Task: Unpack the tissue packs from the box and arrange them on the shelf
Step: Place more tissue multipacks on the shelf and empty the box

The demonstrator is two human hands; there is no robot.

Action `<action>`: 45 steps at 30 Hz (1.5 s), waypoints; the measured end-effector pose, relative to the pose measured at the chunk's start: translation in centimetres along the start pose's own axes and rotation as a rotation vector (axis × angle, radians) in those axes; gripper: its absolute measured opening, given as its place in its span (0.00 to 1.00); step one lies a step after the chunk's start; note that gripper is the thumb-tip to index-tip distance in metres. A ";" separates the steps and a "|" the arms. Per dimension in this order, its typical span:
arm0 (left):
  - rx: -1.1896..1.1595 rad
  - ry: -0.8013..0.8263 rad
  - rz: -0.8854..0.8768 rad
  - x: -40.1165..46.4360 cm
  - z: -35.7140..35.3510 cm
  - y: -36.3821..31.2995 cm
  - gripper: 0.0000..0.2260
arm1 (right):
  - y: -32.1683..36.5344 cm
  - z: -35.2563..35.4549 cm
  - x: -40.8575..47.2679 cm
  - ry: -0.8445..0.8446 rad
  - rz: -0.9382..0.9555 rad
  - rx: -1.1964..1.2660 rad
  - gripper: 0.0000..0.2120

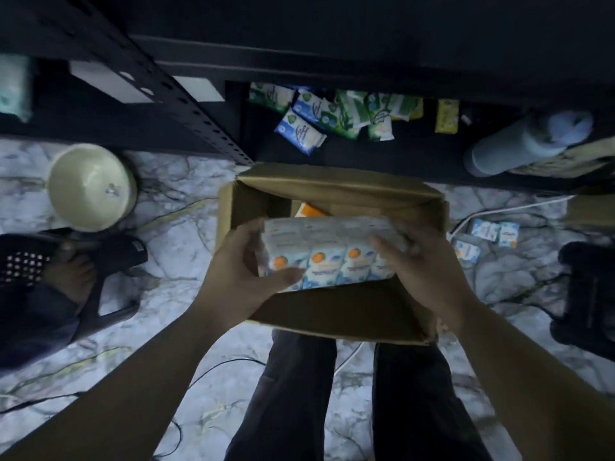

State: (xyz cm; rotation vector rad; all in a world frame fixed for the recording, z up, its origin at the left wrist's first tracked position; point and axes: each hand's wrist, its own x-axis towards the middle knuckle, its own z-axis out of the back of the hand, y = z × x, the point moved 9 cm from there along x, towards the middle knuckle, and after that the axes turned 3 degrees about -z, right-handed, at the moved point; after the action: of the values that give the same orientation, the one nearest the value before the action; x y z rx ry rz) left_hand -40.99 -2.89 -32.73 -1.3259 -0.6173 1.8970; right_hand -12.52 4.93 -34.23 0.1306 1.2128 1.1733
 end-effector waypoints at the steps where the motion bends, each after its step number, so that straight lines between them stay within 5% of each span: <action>1: -0.026 -0.031 0.005 -0.3 1.1 -0.3 0.39 | 0.5 -0.4 0.3 0.032 0.003 -0.038 0.19; 6: -0.186 -0.219 0.071 -0.6 6.8 1.9 0.25 | 1.7 -4.3 2.9 0.118 0.004 -0.122 0.08; 13: -0.525 -0.382 0.136 0.7 9.2 8.5 0.35 | -4.2 -13.0 7.5 0.248 -0.053 -0.227 0.21; 23: -0.620 -0.432 0.071 2.7 7.7 12.7 0.17 | -11.9 -23.7 13.3 0.458 -0.001 -0.603 0.37; 27: -0.661 -0.399 0.014 3.5 7.3 13.0 0.20 | -15.5 -26.2 15.2 0.589 0.029 -0.743 0.37; 31: -0.657 -0.381 0.024 3.8 7.3 13.3 0.19 | -16.2 -26.5 15.7 0.574 -0.007 -0.922 0.33; 34: -0.659 -0.370 0.065 3.8 7.5 13.1 0.20 | -15.9 -26.0 14.2 0.622 -0.164 -0.810 0.28; 41: -0.630 -0.396 0.135 1.9 7.6 10.9 0.13 | -9.5 -17.7 7.6 0.488 -0.173 -0.547 0.44; 45: -0.604 -0.407 0.155 -0.9 8.4 7.2 0.25 | -4.5 -10.8 2.5 0.407 -0.148 -0.442 0.41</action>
State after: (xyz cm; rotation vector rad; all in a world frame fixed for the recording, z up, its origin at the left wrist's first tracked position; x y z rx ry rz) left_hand -50.74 -7.85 -34.46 -1.3697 -1.4162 2.2268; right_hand -18.31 -0.47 -43.22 -0.5441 1.2538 1.3465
